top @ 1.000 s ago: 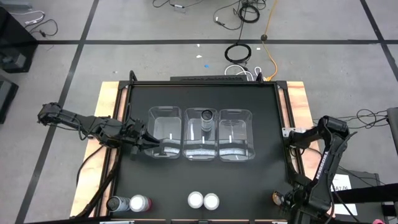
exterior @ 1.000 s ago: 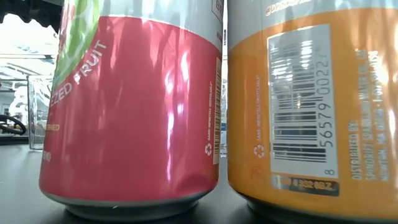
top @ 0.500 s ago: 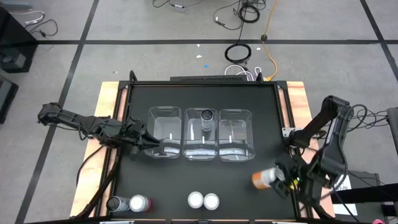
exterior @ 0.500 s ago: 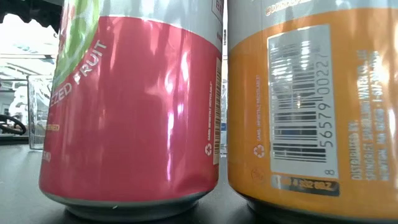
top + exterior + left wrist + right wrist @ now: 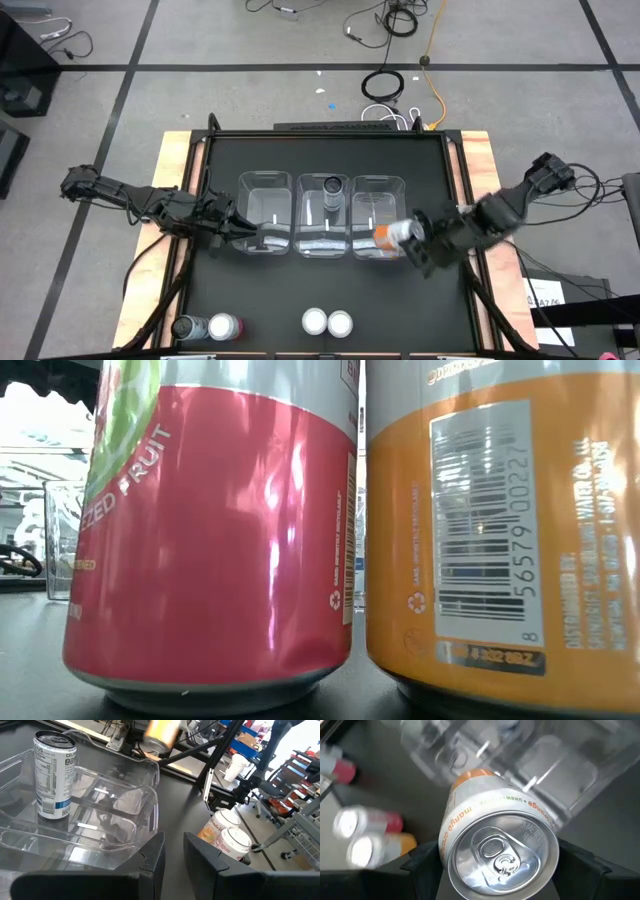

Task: Sort soda cans
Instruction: Put the right yellow-white soda can into the middle right transparent bin

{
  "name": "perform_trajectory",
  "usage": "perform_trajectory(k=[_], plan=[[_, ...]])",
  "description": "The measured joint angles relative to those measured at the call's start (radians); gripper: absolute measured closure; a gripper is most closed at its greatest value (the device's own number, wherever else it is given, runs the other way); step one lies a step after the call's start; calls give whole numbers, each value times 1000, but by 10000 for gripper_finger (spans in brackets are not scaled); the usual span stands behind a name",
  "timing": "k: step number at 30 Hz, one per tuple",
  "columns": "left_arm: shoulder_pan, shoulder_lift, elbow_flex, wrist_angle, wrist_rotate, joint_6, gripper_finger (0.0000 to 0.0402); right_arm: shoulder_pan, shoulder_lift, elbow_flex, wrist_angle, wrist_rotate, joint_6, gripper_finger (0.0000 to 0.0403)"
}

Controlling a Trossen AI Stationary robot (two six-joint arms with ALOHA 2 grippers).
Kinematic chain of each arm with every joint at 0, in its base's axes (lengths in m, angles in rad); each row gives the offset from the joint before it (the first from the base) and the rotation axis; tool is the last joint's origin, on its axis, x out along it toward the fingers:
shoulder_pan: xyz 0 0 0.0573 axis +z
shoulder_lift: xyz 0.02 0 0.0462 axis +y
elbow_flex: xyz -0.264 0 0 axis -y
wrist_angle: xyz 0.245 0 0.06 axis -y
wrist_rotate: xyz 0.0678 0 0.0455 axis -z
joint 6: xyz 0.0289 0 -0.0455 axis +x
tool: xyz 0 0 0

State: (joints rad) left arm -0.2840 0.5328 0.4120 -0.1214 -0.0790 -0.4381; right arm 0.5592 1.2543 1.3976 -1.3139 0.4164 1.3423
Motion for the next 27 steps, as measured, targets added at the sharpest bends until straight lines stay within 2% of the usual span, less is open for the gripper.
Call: perform_trajectory(k=[3, 9, 16, 22, 27], plan=[[0, 0, 0, 0, 0, 0, 322, -119, 12, 22, 2, -24, -102, 117], [0, 0, 0, 0, 0, 0, 322, -353, 75, 26, -56, -196, -295, 117], [0, 0, 0, 0, 0, 1, 322, -583, 184, 26, -79, -312, -571, 117], [0, 0, 0, 0, 0, 1, 322, -699, 276, 24, -78, -319, -798, 117], [0, 0, 0, 0, 0, 1, 322, -762, 290, -40, -6, -340, -930, 117]])
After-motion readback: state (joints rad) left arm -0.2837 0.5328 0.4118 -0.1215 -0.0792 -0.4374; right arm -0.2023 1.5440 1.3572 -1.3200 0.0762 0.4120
